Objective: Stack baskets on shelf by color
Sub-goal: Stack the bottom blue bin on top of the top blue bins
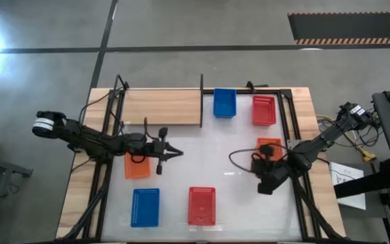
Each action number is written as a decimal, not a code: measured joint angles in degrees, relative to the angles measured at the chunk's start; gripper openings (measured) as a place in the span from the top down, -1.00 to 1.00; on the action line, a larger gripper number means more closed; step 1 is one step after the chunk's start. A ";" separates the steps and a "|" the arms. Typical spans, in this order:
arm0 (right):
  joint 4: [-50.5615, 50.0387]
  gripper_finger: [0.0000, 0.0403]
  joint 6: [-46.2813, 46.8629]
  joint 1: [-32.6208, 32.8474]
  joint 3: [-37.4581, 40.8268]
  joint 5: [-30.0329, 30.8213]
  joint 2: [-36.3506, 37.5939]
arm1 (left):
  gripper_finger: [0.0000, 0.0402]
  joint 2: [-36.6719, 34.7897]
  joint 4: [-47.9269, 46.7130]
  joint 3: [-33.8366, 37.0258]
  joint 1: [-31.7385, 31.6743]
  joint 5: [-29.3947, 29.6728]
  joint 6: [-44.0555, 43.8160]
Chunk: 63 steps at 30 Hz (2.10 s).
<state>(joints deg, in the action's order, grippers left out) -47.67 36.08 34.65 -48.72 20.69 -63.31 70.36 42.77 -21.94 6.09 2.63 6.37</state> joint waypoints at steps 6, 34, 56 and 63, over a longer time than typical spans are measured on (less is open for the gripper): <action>32.25 0.96 -17.52 -2.33 9.74 6.59 -0.13 | 0.97 -1.16 -9.80 -2.57 3.94 0.88 -0.04; 73.44 0.96 -37.59 -4.76 22.80 5.83 -1.16 | 0.25 12.37 -87.00 -33.43 20.37 -8.61 -28.52; 70.42 0.96 -37.10 -4.75 22.79 6.36 0.31 | 0.98 14.82 -90.15 -35.06 16.72 -8.11 -16.93; 68.93 0.96 -37.09 -2.99 22.77 6.38 2.72 | 0.99 12.83 -94.38 -44.51 9.52 -8.13 -10.67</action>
<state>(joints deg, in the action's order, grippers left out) 21.26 -1.01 31.66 -25.96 27.08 -60.58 83.20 -51.61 -66.46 15.61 -5.49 -4.30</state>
